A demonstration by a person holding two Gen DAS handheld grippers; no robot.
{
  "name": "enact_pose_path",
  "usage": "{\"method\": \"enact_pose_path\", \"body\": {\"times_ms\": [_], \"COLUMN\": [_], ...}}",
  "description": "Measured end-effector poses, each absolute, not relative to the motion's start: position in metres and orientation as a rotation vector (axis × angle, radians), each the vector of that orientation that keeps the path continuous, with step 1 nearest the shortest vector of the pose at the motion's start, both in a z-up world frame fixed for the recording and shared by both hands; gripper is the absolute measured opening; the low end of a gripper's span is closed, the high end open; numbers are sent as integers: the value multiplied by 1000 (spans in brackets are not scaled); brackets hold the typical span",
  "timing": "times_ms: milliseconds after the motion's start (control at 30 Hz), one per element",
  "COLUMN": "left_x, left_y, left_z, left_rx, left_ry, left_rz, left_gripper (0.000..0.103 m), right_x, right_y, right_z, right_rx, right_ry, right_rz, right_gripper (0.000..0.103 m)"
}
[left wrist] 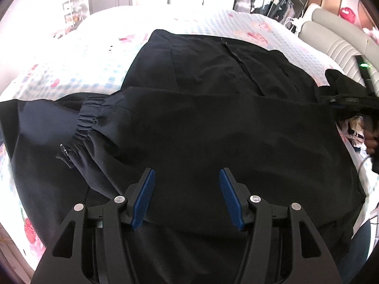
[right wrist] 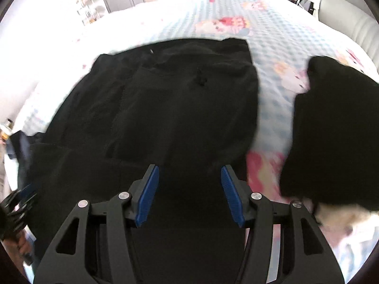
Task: Fold clothes
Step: 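Grasp the jacket's folded edge with the left gripper and lift it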
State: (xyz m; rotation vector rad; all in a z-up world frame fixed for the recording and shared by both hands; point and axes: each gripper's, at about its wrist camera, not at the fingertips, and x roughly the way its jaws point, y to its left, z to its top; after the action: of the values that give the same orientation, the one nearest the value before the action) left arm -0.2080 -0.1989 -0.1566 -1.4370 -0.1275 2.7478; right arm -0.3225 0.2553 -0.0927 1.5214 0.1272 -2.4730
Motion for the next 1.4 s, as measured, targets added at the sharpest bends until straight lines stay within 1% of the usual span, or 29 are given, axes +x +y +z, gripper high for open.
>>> {"method": "enact_pose_path", "body": {"times_ms": [33, 67, 100, 200, 267, 300, 333, 400, 467, 500, 533, 567, 600, 633, 667, 700, 733, 800, 833, 867, 933, 1000, 1067, 1100, 1167, 1233, 1300, 1367, 1400], "left_x": [-209, -211, -212, -219, -225, -228, -230, -234, -230, -227, -226, -225, -227, -230, -235, -239, -245, -256, -262, -267, -265, -259, -241, -233, -227, -231, -234, -235, -235], "left_y": [-200, -201, -202, -203, -202, -202, -203, -210, -220, -224, -230, -235, -242, -246, -248, -250, -249, -243, -239, -235, -229, -224, -226, -229, -240, -250, -252, -250, -250], "left_z": [-158, -158, -158, -159, -159, -160, -161, -164, -163, -162, -162, -161, -162, -165, -169, -173, -176, -182, -182, -183, -167, -146, -121, -115, -124, -147, -166, -175, -178], "left_rx": [-1440, -1440, -1437, -1420, -1423, -1435, -1450, -1475, -1450, -1432, -1414, -1396, -1381, -1375, -1372, -1369, -1368, -1367, -1361, -1356, -1285, -1198, -1093, -1091, -1177, -1343, -1430, -1421, -1409], "left_ry": [-130, -134, -138, -149, -138, -132, -127, -198, -304, -357, -419, -485, -584, -668, -733, -797, -825, -830, -821, -811, -774, -729, -697, -687, -716, -765, -793, -812, -821], "left_rz": [2745, 2744, 2744, 2737, 2740, 2747, 2757, 2742, 2723, 2712, 2698, 2681, 2637, 2587, 2543, 2498, 2480, 2493, 2516, 2539, 2631, 2730, 2862, 2923, 2946, 2843, 2724, 2675, 2657], "left_gripper": [58, 58, 58, 58, 58, 58, 58, 59, 59, 59, 59, 61, 62, 65, 66, 66, 66, 66, 63, 45, 7, 5, 5, 5, 5, 5, 12, 43, 46], "right_x": [-335, -349, -350, -346, -341, -339, -337, -333, -327, -323, -314, -305, -296, -284, -271, -258, -246, -231, -224, -229, -219, -202, -189, -186, -180, -174, -173, -177, -179], "right_y": [250, 245, 254, 291, 318, 331, 340, 353, 349, 344, 339, 336, 333, 330, 328, 329, 331, 340, 345, 343, 353, 360, 365, 368, 373, 379, 379, 373, 370], "right_z": [-109, -127, -133, -138, -138, -138, -139, -141, -136, -132, -120, -110, -100, -89, -79, -73, -68, -80, -87, -94, -119, -125, -126, -128, -132, -136, -127, -106, -96], "right_rx": [1593, 1670, 1706, 1763, 1787, 1799, 1791, 1771, 1745, 1729, 1663, 1606, 1552, 1503, 1454, 1429, 1408, 1470, 1505, 1546, 1668, 1701, 1695, 1710, 1742, 1773, 1762, 1658, 1599], "right_ry": [170, 210, 196, 123, 72, 46, 20, -47, -55, -42, -54, -68, -81, -80, -77, -76, -76, -96, -106, -108, -120, -151, -155, -145, -124, -104, -90, -67, -71], "right_rz": [-2468, -2459, -2463, -2495, -2521, -2534, -2538, -2536, -2530, -2524, -2526, -2522, -2516, -2515, -2513, -2516, -2519, -2492, -2476, -2457, -2418, -2398, -2408, -2413, -2421, -2429, -2443, -2470, -2479], "right_gripper": [54, 51, 46, 47, 44, 36, 25, 23, 28, 37, 50, 55, 57, 58, 58, 62, 66, 69, 69, 69, 68, 68, 68, 68, 68, 68, 66, 66, 66]}}
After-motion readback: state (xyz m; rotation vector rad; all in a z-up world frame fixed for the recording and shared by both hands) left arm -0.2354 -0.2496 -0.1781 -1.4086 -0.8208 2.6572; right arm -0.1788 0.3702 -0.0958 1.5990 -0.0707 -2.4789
